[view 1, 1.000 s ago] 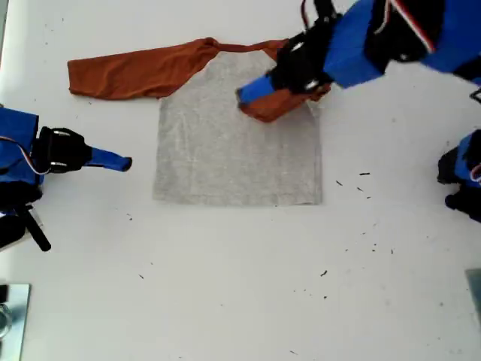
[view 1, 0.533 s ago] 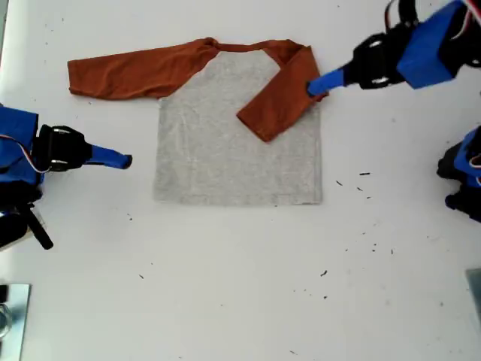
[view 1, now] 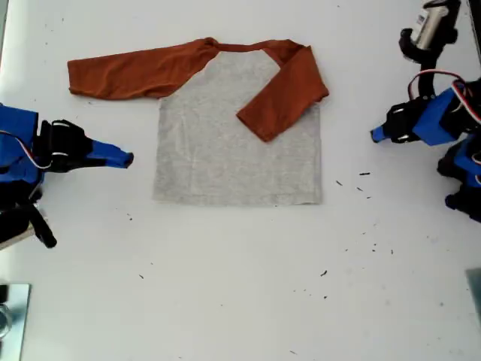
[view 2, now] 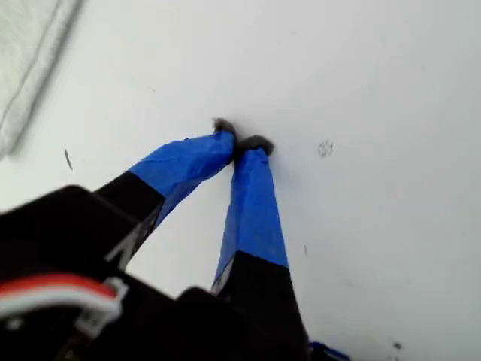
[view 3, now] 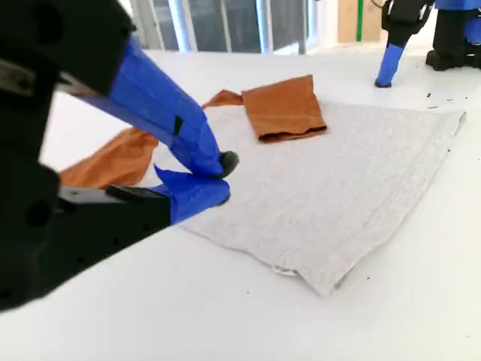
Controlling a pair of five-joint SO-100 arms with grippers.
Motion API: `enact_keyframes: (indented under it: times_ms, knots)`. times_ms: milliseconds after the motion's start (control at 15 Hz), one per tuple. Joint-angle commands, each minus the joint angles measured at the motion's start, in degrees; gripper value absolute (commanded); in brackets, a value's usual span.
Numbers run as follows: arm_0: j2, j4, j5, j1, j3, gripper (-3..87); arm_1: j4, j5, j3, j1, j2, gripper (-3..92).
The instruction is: Fold t shirt
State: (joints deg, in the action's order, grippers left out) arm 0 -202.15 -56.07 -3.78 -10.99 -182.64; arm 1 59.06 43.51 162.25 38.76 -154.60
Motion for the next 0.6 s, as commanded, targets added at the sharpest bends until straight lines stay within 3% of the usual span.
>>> enact_keyframes:
  times_ms: [0,67,200,400,467,533]
  knots:
    - [21.45,-3.25,-4.75,-2.72,19.86,-0.3,-2.9,1.05,0.79,0.7,-0.26,3.5]
    - [34.63,-11.25,-4.04,-7.12,34.63,-0.3,-3.69,1.76,0.79,0.79,0.0,3.5]
    - [51.68,-29.79,1.05,-23.73,59.41,-0.2,-3.96,1.93,1.05,0.79,0.0,3.5]
    - [58.62,-34.63,20.57,-50.54,68.38,-0.3,-4.31,1.49,1.58,0.44,-0.35,3.5]
    - [59.68,-33.66,22.5,-53.35,68.73,0.5,-4.22,1.41,1.76,0.35,-0.88,3.5]
    - [60.12,-33.05,21.8,-54.14,69.17,15.1,-4.04,1.23,2.11,0.26,-1.49,3.5]
